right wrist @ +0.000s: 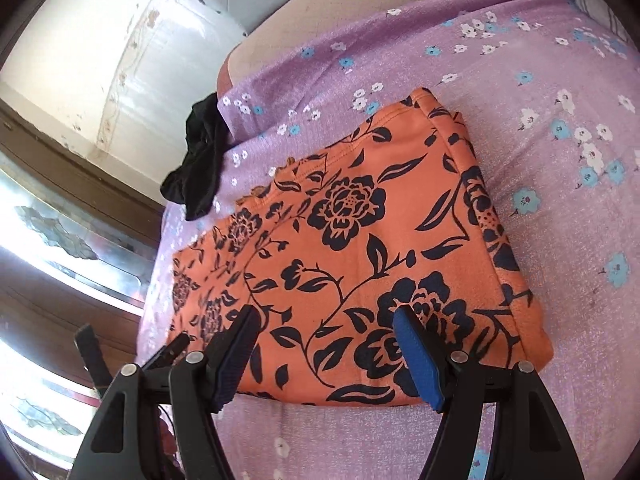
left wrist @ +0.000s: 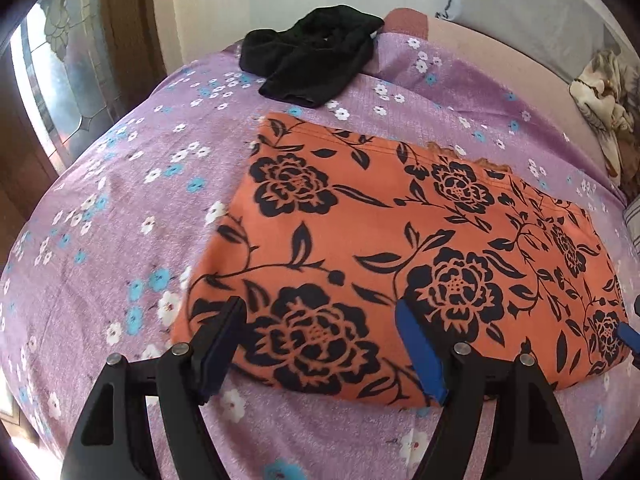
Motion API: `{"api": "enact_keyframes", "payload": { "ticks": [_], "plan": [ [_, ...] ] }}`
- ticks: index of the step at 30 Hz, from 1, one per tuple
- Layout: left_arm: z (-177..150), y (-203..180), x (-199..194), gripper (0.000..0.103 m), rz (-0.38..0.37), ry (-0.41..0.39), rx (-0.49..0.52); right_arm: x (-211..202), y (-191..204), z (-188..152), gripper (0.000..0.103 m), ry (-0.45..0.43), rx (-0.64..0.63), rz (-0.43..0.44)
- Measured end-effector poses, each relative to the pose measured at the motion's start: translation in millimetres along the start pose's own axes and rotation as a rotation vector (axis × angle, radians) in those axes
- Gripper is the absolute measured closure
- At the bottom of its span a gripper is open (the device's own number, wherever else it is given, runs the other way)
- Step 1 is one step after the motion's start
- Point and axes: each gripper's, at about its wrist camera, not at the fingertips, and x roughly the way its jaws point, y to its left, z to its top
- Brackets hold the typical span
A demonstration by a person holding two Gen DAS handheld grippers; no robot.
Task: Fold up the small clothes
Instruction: 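Grasp the dress edge with the left tool and fold it over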
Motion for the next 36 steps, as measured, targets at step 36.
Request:
{"api": "enact_keyframes", "payload": {
  "ticks": [36],
  "plan": [
    [-2.3, 34.3, 21.5, 0.045, -0.339, -0.054, -0.372, 12.4, -62.1, -18.1, 0.042, -0.165, 0.325, 0.101]
  ]
}}
